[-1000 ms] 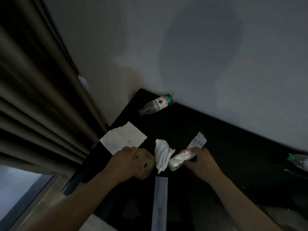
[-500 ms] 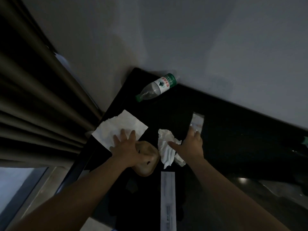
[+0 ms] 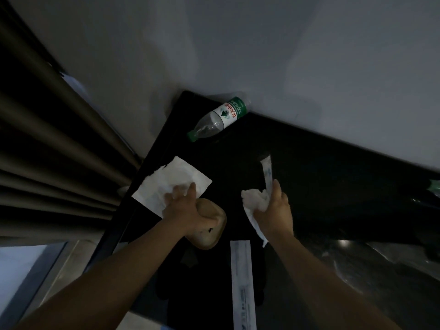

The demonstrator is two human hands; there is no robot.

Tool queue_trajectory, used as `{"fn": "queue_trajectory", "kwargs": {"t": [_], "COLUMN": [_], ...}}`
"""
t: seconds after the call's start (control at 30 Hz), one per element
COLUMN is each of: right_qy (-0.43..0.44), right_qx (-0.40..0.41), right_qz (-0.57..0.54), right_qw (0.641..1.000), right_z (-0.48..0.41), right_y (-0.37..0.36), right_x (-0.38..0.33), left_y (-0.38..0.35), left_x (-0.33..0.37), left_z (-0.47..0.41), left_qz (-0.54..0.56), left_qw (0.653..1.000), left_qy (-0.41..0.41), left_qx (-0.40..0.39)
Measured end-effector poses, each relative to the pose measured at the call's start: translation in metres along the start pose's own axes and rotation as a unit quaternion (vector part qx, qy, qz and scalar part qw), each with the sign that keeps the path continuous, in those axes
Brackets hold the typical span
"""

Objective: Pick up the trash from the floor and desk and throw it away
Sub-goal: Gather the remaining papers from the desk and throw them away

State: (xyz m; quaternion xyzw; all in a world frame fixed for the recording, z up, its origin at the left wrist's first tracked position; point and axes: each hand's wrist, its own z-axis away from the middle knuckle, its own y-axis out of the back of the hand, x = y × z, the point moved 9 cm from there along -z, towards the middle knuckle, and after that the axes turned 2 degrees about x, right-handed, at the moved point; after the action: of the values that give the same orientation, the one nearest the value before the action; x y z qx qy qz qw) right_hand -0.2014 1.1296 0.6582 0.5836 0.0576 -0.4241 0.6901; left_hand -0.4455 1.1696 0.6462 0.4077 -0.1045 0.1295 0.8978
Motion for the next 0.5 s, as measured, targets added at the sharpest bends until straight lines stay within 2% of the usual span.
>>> {"fn": "queue_trajectory", "kwargs": {"t": [0.1,0.27,0.5], "right_qy": [-0.02,-0.062,-0.132], "right_qx": [-0.009,-0.028,-0.064], "right_qz": [-0.07,-0.127,-0.119], "right_qw": [0.997,0.99,0.982], "right_z": [0.012,0.065,0.139], "right_y": [0.012,0.008,-0.038], "right_x": [0.013,0.033,0.042], "left_y": [0.001,-0.002,-0.001], "left_x": [0.001,0.004,0.002], "left_z": [0.001,0.002,-0.001], "left_qz": [0.0,-0.013,-0.066], "left_qw": [1.0,1.0,0.998], "left_qy": [-0.004,0.011,-0.015], "left_qx": [-0.006,-0.024,0.009]}}
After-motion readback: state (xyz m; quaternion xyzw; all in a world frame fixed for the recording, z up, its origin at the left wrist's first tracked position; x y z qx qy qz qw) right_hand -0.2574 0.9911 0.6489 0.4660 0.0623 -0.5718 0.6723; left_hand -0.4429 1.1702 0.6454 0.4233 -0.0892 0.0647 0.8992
